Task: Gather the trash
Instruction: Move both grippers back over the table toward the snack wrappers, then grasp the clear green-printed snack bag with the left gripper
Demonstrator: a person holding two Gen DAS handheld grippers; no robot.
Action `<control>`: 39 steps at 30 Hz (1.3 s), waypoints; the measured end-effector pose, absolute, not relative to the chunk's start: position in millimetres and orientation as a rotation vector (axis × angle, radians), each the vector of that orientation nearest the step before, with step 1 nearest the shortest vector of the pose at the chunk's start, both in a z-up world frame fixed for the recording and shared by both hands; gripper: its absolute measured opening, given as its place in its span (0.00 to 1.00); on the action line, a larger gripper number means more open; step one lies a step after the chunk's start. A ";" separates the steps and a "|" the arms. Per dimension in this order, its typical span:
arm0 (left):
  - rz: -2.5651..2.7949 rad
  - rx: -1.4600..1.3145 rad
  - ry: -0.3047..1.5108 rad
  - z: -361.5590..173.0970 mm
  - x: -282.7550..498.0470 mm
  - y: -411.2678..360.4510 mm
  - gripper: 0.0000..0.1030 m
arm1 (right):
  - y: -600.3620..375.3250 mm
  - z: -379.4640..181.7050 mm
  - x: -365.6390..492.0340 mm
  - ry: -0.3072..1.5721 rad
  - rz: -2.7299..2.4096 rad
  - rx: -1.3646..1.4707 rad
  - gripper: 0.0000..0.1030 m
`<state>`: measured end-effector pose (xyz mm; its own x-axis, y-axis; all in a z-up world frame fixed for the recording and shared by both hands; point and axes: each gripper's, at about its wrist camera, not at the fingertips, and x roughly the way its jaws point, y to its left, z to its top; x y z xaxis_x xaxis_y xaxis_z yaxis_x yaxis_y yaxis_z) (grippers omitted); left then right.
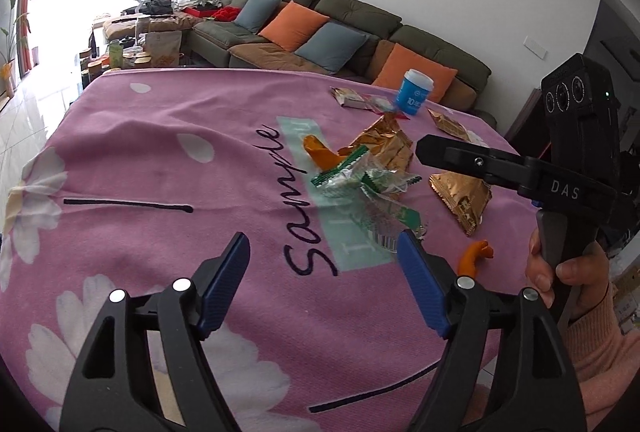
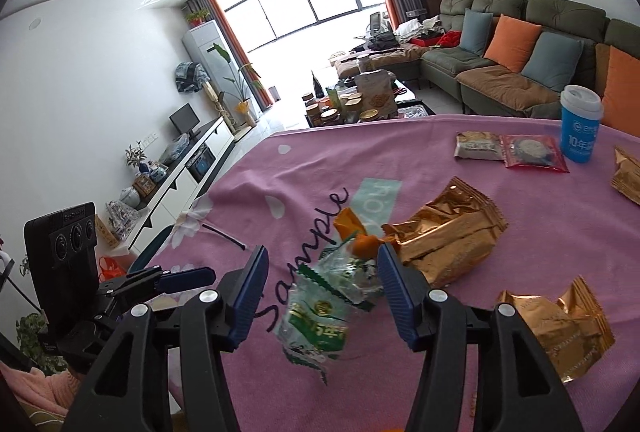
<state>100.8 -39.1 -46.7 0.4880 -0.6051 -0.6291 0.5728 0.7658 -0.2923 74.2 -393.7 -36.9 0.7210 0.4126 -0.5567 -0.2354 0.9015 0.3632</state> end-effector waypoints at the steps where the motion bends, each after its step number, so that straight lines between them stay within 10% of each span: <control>1: -0.733 -0.047 0.787 -46.5 100.8 -43.5 0.74 | -401.3 -38.1 73.2 0.675 0.345 0.285 0.53; 18: -0.799 -0.092 0.957 -74.1 124.1 -97.3 0.78 | -467.3 -65.0 107.9 0.747 0.204 0.320 0.59; 29: -0.836 -0.116 0.974 -78.7 127.4 -102.8 0.40 | -475.6 -75.3 147.3 0.823 0.250 0.312 0.63; 39: -0.821 -0.103 0.942 -74.1 124.1 -90.4 0.32 | -477.1 -89.5 145.0 0.857 0.327 0.375 0.46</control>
